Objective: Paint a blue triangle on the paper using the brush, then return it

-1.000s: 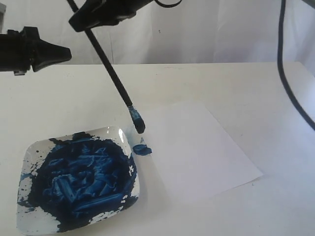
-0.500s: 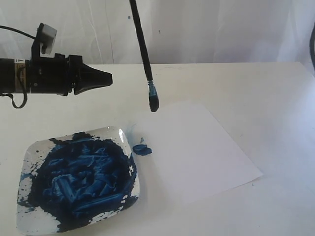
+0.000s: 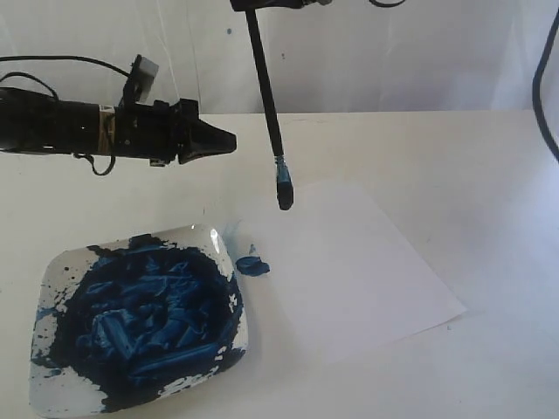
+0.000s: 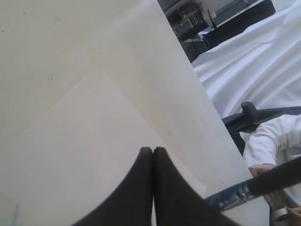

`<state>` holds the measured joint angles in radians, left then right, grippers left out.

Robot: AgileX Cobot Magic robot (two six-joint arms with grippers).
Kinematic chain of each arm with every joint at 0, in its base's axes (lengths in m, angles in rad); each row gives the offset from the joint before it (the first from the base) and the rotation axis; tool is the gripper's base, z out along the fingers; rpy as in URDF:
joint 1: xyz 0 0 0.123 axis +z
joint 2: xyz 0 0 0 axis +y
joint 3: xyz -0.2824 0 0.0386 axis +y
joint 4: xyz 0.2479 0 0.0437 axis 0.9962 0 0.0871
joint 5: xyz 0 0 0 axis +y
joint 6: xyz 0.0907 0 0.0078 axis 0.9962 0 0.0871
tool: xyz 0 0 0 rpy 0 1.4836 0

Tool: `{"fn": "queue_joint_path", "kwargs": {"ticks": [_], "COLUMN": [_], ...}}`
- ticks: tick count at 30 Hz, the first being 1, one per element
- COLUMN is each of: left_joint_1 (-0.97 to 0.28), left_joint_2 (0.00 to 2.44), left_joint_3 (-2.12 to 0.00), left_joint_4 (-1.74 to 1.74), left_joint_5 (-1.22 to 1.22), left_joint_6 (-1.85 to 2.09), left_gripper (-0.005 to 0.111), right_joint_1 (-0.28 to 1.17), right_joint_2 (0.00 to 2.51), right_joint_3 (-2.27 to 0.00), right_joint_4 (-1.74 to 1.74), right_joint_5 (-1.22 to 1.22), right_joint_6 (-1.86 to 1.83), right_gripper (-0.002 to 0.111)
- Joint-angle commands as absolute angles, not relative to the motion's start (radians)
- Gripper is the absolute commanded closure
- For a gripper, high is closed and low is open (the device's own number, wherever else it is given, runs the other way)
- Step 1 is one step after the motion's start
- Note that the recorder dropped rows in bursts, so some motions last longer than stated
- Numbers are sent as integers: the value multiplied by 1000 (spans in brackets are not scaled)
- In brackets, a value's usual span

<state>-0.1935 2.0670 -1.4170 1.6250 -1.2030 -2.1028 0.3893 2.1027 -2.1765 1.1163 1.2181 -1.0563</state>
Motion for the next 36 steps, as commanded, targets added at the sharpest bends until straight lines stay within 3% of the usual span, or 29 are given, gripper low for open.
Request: {"fn": "queue_joint_path", "kwargs": {"ticks": [1,16,25,36], "left_joint_1": [-201,-312,-315,-324], "left_joint_2": [2173,2307,2311,2324], "left_joint_3": [-1504,-1648,-1659,-1652], "left_joint_4": [1668,1744,1744,1744], "left_joint_5": [-1221,-1077,-951,-973], "left_joint_6": [-2120,-2120,-2119,-2119], "left_gripper": [107,107,107,107], "right_joint_1": [380,360,360,360], "right_joint_2": [2107,2107,2107,2107], "right_joint_3": [-2174,-2174,-2174,-2174], "right_joint_4": [1123,1119,1119,1117], "right_joint_5": [1221,1221,1221,1221], "right_joint_6": [-1053,-1053,-1053,-1053], "right_gripper": [108,108,108,108]}}
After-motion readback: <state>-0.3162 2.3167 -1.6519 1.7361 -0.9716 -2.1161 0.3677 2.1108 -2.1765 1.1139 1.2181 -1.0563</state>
